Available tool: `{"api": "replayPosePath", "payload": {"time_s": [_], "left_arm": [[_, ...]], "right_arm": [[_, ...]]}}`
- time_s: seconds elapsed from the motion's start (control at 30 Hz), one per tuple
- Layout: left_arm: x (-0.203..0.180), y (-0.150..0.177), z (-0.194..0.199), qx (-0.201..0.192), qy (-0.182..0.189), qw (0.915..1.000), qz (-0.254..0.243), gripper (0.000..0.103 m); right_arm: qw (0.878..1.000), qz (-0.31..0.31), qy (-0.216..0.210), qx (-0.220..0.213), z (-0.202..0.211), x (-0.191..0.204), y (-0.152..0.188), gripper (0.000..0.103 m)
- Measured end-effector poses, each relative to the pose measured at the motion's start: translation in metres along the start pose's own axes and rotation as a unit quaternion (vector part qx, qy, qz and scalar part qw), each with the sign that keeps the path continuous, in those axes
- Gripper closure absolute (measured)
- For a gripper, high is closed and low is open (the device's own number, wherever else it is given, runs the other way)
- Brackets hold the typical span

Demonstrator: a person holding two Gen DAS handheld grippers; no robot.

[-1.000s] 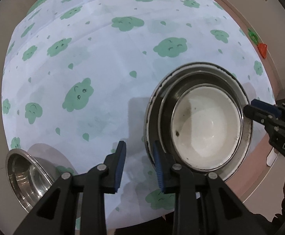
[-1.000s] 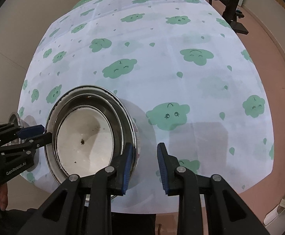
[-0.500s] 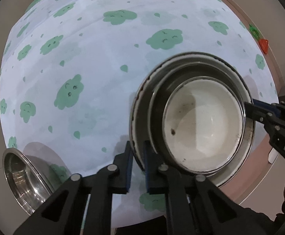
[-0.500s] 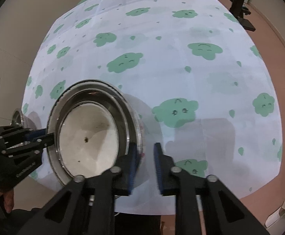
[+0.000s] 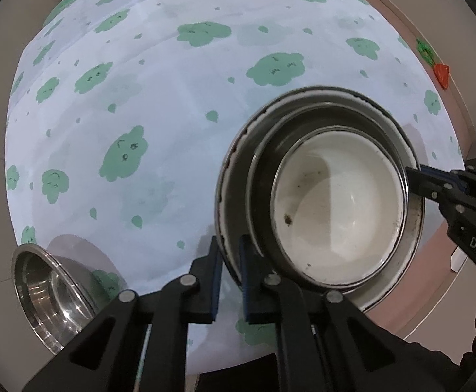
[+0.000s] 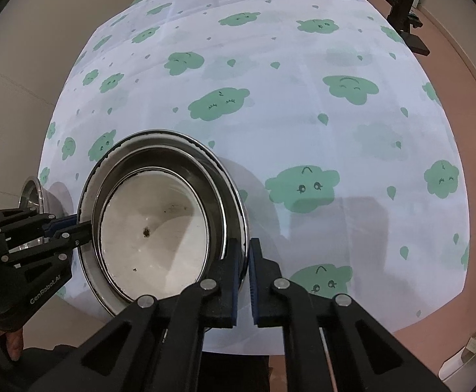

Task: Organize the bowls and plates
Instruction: 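Grip the rim of the nested bowl stack with both grippers, then lift the nested bowl stack with both grippers and carry it toward the table corner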

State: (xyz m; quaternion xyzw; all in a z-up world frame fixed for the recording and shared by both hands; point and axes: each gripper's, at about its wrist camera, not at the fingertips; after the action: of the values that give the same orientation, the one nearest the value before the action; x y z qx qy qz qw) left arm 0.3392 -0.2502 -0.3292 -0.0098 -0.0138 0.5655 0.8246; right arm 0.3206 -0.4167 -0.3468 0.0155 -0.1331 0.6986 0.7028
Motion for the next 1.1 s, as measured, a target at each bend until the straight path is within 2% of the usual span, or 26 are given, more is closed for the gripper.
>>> {"api": "replayPosePath", "payload": {"time_s": [0.37, 1.1], "left_arm": [[0.015, 0.006, 0.014, -0.013, -0.008, 0.9997, 0.019, 0.097], [0.070, 0.027, 0.044, -0.040, -0.020, 0.9972, 0.060, 0.097]], "right_arm": [[1.000, 0.028, 0.001, -0.005, 0.007, 0.029, -0.012, 0.096], [0.997, 0.078, 0.000, -0.015, 0.014, 0.088, -0.031, 0.096]]}}
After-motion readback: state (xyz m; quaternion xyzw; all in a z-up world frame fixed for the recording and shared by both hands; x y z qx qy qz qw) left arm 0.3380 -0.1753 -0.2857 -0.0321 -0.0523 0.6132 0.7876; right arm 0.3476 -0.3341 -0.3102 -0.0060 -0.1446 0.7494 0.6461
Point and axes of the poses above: each gripper's, at about its wrist camera, not at the fingertips, and z roughly against the way its jaws point, x to its left, y to its underside, and after that the axes turned 6 degrees about -z, right-handed
